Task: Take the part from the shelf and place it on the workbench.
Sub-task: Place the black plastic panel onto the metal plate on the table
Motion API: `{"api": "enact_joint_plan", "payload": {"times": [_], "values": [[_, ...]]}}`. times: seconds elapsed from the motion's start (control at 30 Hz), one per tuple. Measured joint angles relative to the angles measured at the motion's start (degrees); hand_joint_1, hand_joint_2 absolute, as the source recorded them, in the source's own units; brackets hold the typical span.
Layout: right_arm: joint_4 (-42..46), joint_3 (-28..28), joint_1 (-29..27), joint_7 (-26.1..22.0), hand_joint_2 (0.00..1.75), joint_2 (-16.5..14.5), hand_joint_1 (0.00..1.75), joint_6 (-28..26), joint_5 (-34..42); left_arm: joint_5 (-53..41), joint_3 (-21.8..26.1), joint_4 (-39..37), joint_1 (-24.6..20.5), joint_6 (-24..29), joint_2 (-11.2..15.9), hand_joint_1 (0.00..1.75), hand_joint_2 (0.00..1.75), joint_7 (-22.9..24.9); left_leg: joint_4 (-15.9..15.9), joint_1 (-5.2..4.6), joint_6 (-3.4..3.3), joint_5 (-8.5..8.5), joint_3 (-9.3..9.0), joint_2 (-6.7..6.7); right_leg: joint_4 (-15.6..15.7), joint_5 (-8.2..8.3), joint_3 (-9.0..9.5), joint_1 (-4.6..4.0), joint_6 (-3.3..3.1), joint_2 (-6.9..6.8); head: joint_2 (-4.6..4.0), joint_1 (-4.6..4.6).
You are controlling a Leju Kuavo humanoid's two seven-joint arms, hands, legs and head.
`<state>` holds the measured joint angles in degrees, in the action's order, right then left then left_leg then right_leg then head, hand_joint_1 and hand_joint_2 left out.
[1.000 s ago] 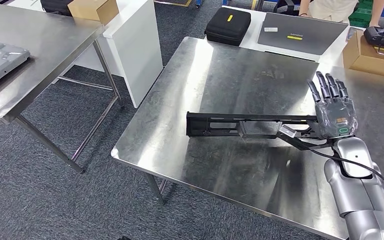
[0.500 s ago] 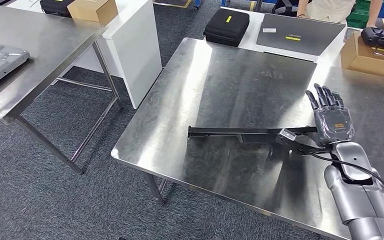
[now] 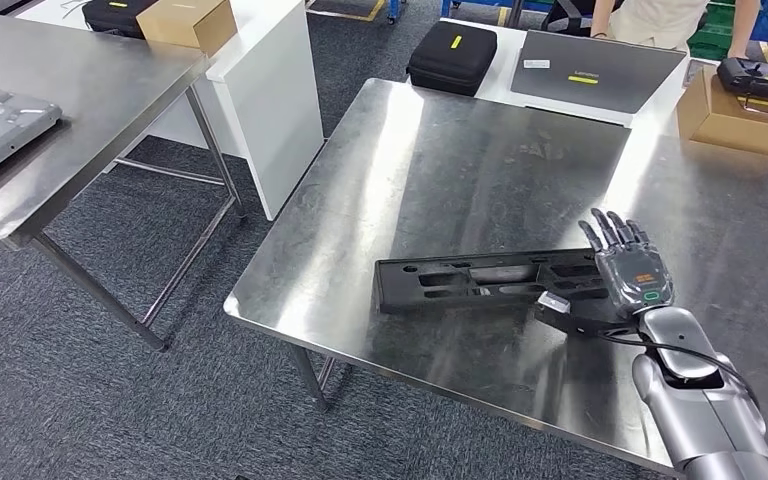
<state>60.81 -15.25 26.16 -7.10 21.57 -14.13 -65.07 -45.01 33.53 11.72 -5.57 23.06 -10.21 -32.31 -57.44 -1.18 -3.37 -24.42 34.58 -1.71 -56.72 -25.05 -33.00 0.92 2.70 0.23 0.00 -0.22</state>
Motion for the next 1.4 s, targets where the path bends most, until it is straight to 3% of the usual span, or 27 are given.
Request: {"api": "enact_joint_plan", "payload": {"times": [0.7, 0.93, 1.4], "values": [[-0.68, -1.1, -0.71, -0.22, 1.75, 0.42, 0.0, 2.52, 1.8, 0.0, 0.8, -0.02, 0.43, 0.52, -0.02, 0.0, 0.0, -0.6, -0.01, -0.06, 0.04, 0.04, 0.67, 0.03, -0.01, 0.05, -0.65, 0.0, 0.06, -0.09, 0.0, 0.01], [-0.68, -1.21, -0.71, -4.22, 1.75, 1.36, 0.0, 10.91, 9.08, -0.02, 0.9, -0.02, 0.44, 0.36, 0.02, 0.0, 0.0, -0.65, -0.01, -0.08, 0.04, 0.04, 0.73, 0.04, -0.01, 0.05, -0.69, 0.0, 0.06, -0.1, 0.0, 0.02], [-0.68, -1.21, -0.68, -4.88, 1.75, 2.37, 0.0, 11.74, 10.19, -0.04, 1.42, -0.03, 0.44, 0.28, 0.03, 0.0, 0.0, -0.65, -0.01, -0.1, 0.03, 0.04, 0.74, 0.03, -0.01, 0.05, -0.71, 0.0, 0.07, -0.1, 0.0, 0.01]]}}
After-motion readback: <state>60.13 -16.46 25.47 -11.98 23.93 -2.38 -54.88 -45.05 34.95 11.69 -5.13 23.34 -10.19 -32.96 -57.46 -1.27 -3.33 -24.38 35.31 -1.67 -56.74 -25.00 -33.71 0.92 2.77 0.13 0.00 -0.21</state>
